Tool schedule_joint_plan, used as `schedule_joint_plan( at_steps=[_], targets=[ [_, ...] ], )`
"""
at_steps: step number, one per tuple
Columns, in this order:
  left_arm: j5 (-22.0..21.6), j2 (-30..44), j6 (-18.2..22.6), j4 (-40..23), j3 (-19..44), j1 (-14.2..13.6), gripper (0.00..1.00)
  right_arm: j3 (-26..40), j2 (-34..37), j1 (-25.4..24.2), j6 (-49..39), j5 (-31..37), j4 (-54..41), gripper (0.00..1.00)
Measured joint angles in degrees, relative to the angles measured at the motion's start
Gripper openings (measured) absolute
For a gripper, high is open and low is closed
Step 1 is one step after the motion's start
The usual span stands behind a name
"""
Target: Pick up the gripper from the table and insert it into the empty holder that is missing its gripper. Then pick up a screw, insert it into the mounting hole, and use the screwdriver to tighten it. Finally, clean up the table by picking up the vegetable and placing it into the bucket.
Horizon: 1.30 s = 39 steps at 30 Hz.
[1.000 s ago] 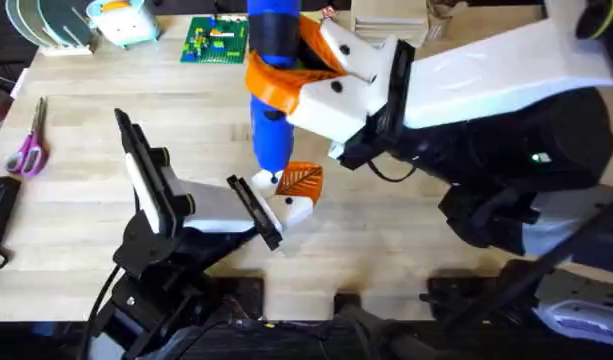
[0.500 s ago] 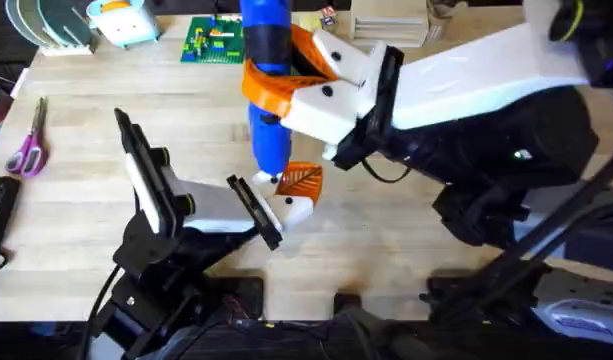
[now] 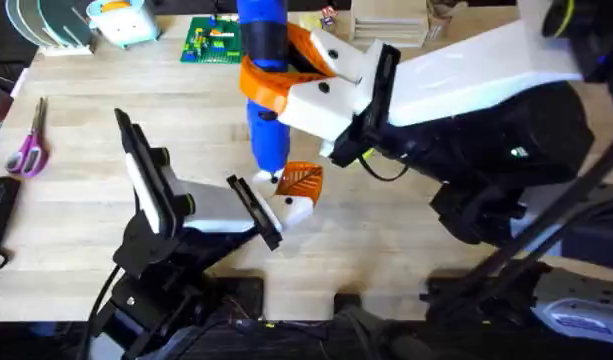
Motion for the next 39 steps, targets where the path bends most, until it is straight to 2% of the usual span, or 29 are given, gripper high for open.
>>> schedule_joint_plan(
  at_steps=[7,10,14,19,23,25,31,36,39],
  targets=[
    [0.0,-0.02,0.0,0.0,0.0,-0.02,0.009,0.0,0.23,-1.7,-0.04,0.0,16.53,0.024],
    [0.02,-0.02,-0.02,0.0,0.0,-0.02,0.009,0.0,-0.27,-3.2,-0.96,0.0,13.8,0.024],
    [0.02,-0.02,0.0,0.0,0.0,-0.02,0.009,0.07,-0.04,-6.76,-8.98,-0.15,1.98,0.024],
    [0.02,-0.02,0.0,0.0,0.0,-0.01,0.009,1.98,-0.01,-15.13,-26.72,1.1,-18.89,0.024],
    [0.02,-0.02,0.0,0.0,0.0,0.0,0.009,6.39,0.07,-20.1,-43.11,7.84,-38.25,0.024],
    [0.02,-0.02,-0.02,0.0,0.0,-0.01,0.009,7.91,0.29,-21.6,-51.27,11.61,-44.38,0.024],
    [0.02,-0.02,-0.01,0.0,0.0,-0.02,0.009,9.55,5.25,-26.05,-74.92,19.24,-50.32,0.024],
    [0.02,-0.02,0.0,0.0,0.0,-0.02,0.009,9.57,14.32,-28.34,-92.19,21.61,-51.58,0.024],
    [0.02,-0.02,0.0,0.0,0.0,0.0,0.009,9.57,18.4,-29.13,-98.26,21.73,-51.84,0.024]
  ],
)
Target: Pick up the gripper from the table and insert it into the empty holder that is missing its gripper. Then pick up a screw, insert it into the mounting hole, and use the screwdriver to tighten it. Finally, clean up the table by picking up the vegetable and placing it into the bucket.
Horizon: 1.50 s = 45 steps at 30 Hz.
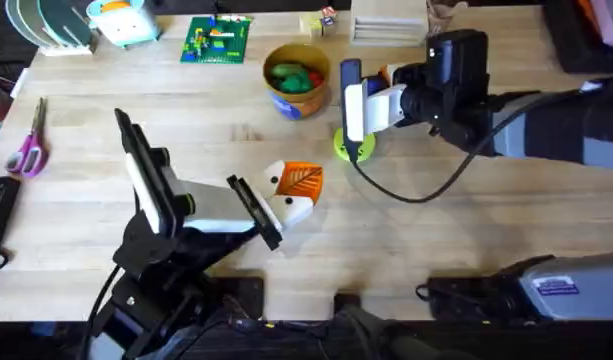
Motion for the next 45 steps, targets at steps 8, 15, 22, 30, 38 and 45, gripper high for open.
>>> schedule_joint_plan(
  at_steps=[8,15,22,30,38,45],
  targets=[
    [0.0,0.0,0.0,0.0,0.0,0.0,0.009,0.11,5.47,-3.32,-3.91,-0.1,0.64,0.024],
    [0.0,0.0,-0.02,0.0,0.0,-0.02,0.009,1.3,5.8,-4.16,-3.09,-0.04,-0.04,0.6],
    [0.0,0.0,0.0,0.0,0.0,-0.02,0.009,2.54,5.21,-4.16,1.79,0.75,0.41,0.984],
    [0.0,0.0,0.0,0.0,0.0,0.0,0.009,1.99,-2.43,-4.24,18.8,1.29,-2.36,0.987],
    [0.0,0.0,0.0,0.0,0.0,-0.02,0.009,1.99,-23.28,-4.24,41.38,1.25,-20.43,0.987],
    [0.0,0.02,0.0,0.0,0.0,-0.02,0.009,1.99,-39.56,-4.24,56.87,1.23,-38.75,0.988]
  ],
)
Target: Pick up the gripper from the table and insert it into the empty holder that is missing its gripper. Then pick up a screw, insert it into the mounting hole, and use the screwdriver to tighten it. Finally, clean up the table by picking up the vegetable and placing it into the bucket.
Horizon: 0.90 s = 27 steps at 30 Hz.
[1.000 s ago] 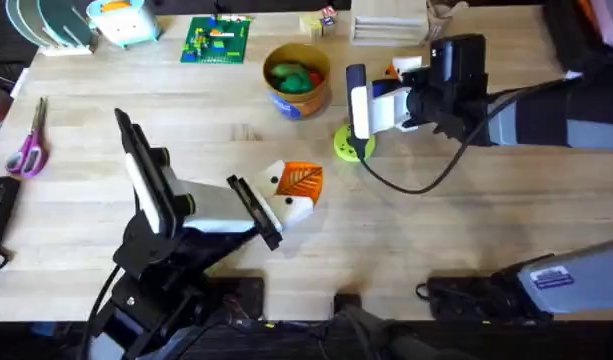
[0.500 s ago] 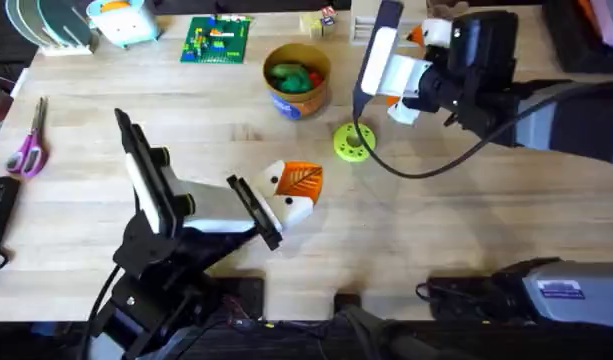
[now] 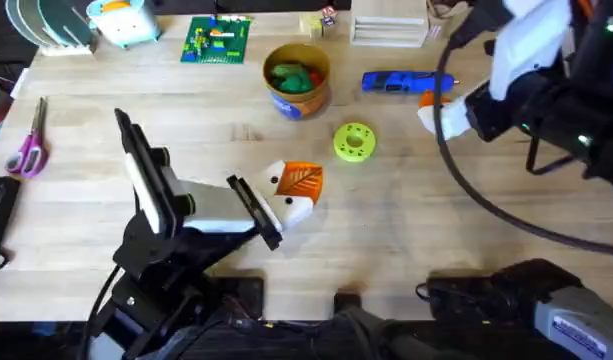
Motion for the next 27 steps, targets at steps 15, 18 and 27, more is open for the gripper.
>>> schedule_joint_plan(
  at_steps=[15,18,27],
  targets=[
    [-0.13,-0.02,0.03,1.65,0.0,0.0,0.993,0.0,-18.92,0.0,10.69,-0.14,-9.53,0.987],
    [-0.82,-0.02,0.08,3.17,0.35,0.02,0.993,0.0,-18.91,-0.02,12.57,-0.18,-9.56,0.988],
    [-7.14,4.23,1.67,-25.23,20.76,0.01,0.993,0.0,-18.91,0.0,17.27,-0.18,-9.6,0.987]
  ],
)
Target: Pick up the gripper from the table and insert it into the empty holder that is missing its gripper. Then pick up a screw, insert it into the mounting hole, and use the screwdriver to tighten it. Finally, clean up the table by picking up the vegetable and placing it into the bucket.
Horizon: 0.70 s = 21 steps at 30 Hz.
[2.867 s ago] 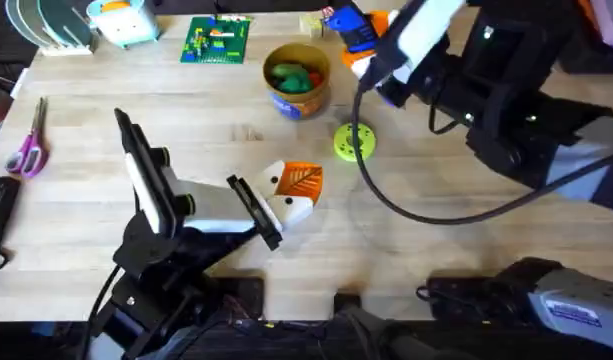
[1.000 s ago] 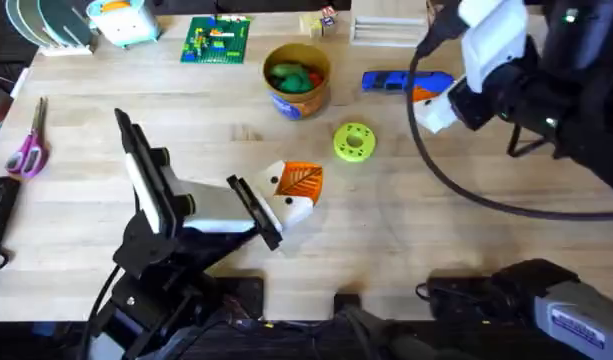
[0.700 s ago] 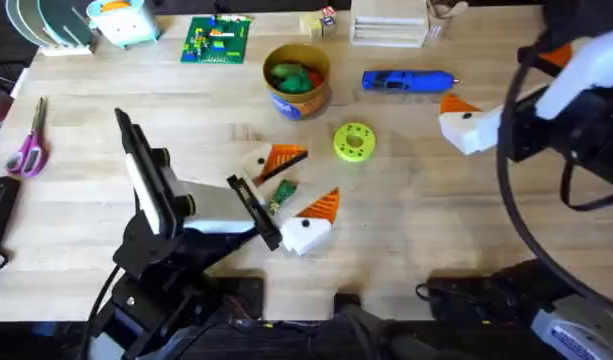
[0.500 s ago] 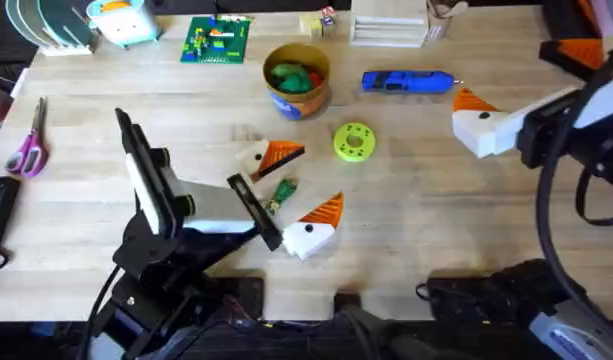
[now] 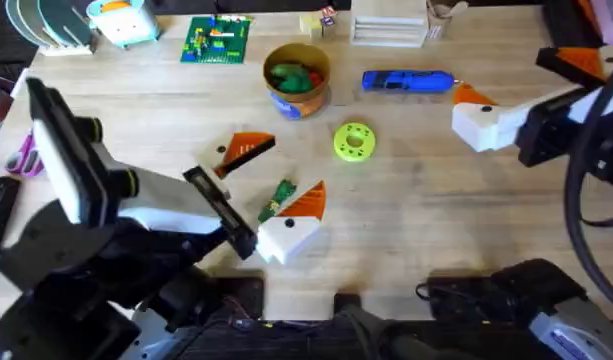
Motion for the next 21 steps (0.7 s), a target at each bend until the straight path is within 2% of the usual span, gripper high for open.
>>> schedule_joint_plan(
  at_steps=[5,9,14,21],
  targets=[
    [-4.01,13.29,3.32,-14.44,13.96,0.01,0.992,0.0,0.0,0.0,0.65,-0.02,0.04,0.987],
    [-7.55,26.71,5.02,-23.96,21.52,0.01,0.992,0.0,0.0,0.0,1.97,-0.02,0.31,0.989],
    [-9.51,41.85,5.82,-26.18,23.79,-0.01,0.993,0.0,0.0,0.0,3.84,-0.02,0.5,0.989],
    [-10.09,56.68,5.89,-28.17,23.79,-0.01,0.992,0.0,0.0,0.0,4.67,0.0,0.48,0.99]
  ],
)
